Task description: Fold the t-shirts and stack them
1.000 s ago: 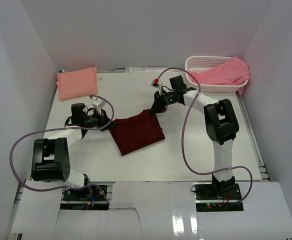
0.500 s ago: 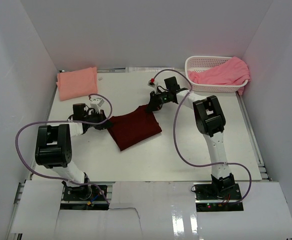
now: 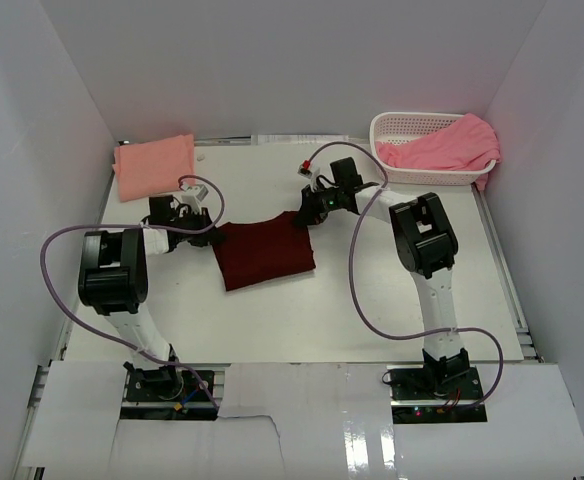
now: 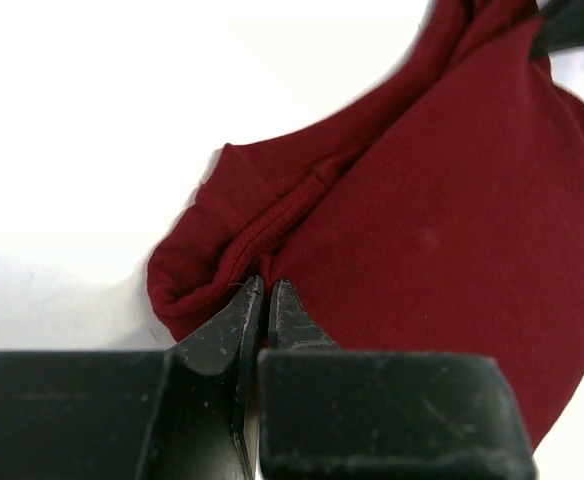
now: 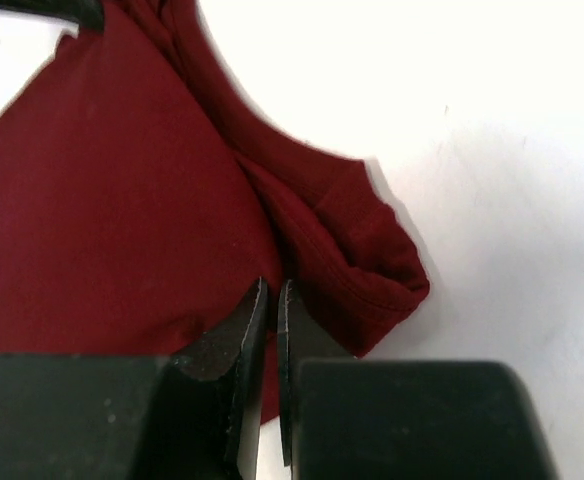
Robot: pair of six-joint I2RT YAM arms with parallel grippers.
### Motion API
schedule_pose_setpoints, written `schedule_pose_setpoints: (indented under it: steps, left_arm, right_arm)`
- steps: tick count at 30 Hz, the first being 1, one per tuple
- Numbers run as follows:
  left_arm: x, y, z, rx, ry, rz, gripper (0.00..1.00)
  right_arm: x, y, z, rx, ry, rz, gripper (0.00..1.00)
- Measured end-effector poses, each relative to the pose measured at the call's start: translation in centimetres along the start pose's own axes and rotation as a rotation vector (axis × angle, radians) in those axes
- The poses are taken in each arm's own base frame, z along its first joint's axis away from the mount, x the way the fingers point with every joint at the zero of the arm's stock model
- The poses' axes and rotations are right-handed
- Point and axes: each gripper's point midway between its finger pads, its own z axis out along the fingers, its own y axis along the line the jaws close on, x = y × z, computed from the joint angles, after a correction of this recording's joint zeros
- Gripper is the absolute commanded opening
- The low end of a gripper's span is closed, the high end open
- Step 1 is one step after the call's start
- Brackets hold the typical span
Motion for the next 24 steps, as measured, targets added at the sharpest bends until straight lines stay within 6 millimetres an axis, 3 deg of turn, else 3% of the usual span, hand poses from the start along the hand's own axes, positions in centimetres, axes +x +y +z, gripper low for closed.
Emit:
schedule_pose_setpoints:
  steps: [6, 11, 21, 24]
  left_arm:
    - [-1.4, 0.3, 1.4, 0.015, -0.005, 0.021, 0.0]
    - [-2.5, -0.7, 3.1, 0.022, 0.005, 0.085, 0.0]
    - [-2.9, -1.0, 3.2, -0.02, 0.027, 0.108, 0.09]
    - [-3.5, -0.8, 2.7, -0.055, 0.032, 0.101, 0.24]
  right_arm:
    - [1.5, 1.6, -1.8, 0.054, 0.023, -0.011, 0.08]
    - [3.0, 2.6, -2.9, 0.081, 0.042, -0.005, 0.08]
    - [2.5, 2.5, -3.2, 0.105, 0.044, -0.006, 0.08]
    - [0.8, 2.5, -3.4, 0.111, 0.029, -0.023, 0.29]
